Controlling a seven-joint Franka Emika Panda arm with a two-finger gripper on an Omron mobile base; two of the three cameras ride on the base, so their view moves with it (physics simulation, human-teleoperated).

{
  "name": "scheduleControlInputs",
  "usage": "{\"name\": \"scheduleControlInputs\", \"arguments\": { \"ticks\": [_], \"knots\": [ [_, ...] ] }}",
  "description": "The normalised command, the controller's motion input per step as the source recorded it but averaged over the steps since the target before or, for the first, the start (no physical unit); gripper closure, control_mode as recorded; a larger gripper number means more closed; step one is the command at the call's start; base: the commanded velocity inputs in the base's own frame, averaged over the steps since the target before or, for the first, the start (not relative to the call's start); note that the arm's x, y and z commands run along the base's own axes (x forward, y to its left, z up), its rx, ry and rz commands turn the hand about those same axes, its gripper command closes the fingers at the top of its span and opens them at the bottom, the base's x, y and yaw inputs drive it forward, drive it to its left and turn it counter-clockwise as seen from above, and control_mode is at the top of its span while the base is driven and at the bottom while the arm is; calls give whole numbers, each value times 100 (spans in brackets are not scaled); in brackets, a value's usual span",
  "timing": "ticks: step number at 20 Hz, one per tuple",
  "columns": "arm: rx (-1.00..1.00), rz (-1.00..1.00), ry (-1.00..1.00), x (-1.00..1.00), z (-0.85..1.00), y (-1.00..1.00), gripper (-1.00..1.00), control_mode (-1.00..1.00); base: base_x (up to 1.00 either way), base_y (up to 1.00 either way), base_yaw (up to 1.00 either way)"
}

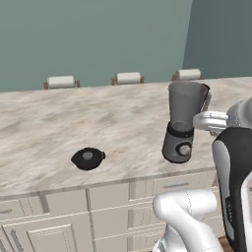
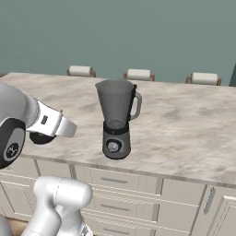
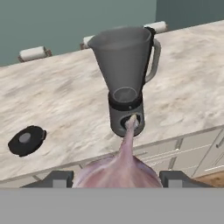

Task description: Grab the garlic and lemon from the fridge, place them in the blender, close the lid, and turn on the blender to create a marinade.

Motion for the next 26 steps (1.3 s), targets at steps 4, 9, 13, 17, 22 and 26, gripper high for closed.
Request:
{"name": "scheduleControlInputs", "arguments": {
  "ticks": [4,9,13,17,22,26],
  "knots": [
    [0,0,5,35,47,0,100,-100,10,0,0],
    [0,0,7,62,74,-3,100,-100,0,0,0],
    [0,0,10,66,51,-29,100,-100,0,0,0],
    [0,0,12,77,1,-27,100,-100,0,0,0],
    [-3,0,13,99,-10,-26,100,-100,0,0,0],
    [-1,0,20,100,-38,-16,100,-100,0,0,0]
  ]
}}
